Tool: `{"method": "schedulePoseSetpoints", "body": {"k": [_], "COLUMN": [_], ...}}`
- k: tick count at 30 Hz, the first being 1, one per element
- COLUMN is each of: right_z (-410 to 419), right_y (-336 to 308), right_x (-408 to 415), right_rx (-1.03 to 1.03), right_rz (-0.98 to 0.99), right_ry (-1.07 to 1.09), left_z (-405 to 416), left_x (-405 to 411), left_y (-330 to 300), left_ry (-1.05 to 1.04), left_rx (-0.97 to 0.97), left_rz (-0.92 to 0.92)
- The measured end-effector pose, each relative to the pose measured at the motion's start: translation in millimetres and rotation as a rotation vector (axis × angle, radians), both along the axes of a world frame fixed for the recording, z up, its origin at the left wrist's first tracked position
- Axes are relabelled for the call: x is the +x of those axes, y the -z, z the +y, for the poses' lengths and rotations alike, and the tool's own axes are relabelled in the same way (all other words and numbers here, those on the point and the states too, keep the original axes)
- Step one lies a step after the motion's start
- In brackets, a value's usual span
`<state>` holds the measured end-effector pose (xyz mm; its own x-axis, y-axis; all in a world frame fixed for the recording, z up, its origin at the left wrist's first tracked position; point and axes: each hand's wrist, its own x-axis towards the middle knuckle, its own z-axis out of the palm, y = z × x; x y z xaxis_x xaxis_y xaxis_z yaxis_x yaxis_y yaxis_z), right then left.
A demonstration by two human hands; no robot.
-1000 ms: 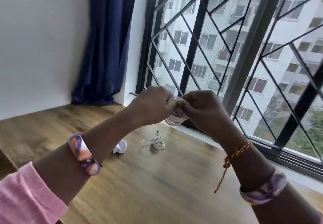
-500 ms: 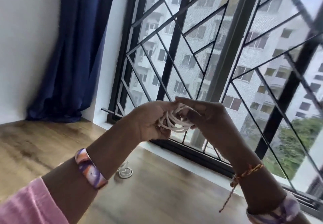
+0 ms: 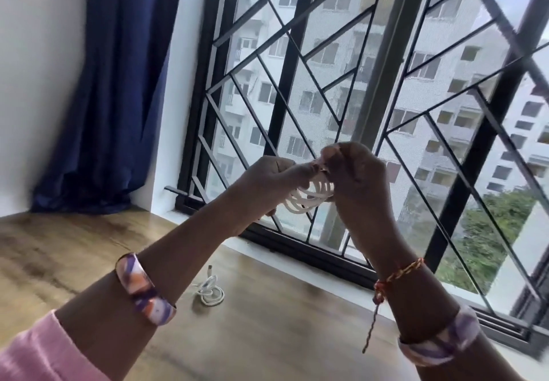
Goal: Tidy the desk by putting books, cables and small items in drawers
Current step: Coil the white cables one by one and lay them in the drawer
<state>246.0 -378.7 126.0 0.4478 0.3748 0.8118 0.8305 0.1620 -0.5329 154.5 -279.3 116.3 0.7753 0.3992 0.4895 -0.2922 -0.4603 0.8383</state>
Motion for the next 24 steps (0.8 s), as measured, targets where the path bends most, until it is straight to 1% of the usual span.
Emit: {"method": "schedulePoseSetpoints", "body": {"k": [4, 5, 8, 9, 10, 11, 13, 14, 15, 17, 20, 22, 24], "right_z": [15.6, 19.2, 28.4, 32.1, 34.3, 37.4, 42.4, 46.4, 51.0, 61.9, 71.9, 76.9, 81.1], "right_y": [-6.2, -6.9, -8.6, -9.4, -11.2, -13.4, -17.8, -19.5, -19.7, -17.2, -12.3, -7.9, -6.0], "right_x": [-21.7, -27.9, -45.1, -50.7, -56.0, -60.6, -68.6, -72.5, -75.4, -82.0, -90.4, -97.9, -106.6], "right_rx": [0.022, 0.03, 0.052, 0.058, 0.066, 0.076, 0.092, 0.089, 0.083, 0.081, 0.081, 0.067, 0.054], "right_rz": [-0.01, -0.033, -0.092, -0.096, -0.091, -0.081, -0.055, -0.044, -0.022, 0.057, 0.133, 0.158, 0.213], "right_ry": [0.012, 0.019, 0.071, 0.089, 0.093, 0.078, 0.024, -0.005, -0.033, -0.09, -0.157, -0.202, -0.237], "left_z": [3.8, 5.3, 13.4, 16.9, 20.5, 25.2, 33.7, 37.4, 39.9, 43.1, 42.0, 43.0, 48.2], "left_x": [-16.9, -21.2, -32.7, -39.5, -45.9, -52.4, -65.0, -71.6, -76.5, -84.1, -92.3, -102.8, -113.3], "left_y": [-1.0, -1.8, -4.0, -5.5, -7.0, -8.9, -10.6, -10.3, -9.4, -6.9, -1.0, 3.5, 7.9], "left_ry": [-0.047, -0.123, -0.533, -0.611, -0.622, -0.58, -0.424, -0.392, -0.405, -0.495, -0.495, -0.508, -0.6], "left_rx": [0.05, 0.122, 0.499, 0.554, 0.567, 0.562, 0.548, 0.56, 0.586, 0.641, 0.606, 0.596, 0.614], "left_rz": [-0.075, -0.099, -0.079, -0.074, -0.08, -0.089, -0.128, -0.132, -0.123, -0.085, -0.056, -0.078, -0.126]}}
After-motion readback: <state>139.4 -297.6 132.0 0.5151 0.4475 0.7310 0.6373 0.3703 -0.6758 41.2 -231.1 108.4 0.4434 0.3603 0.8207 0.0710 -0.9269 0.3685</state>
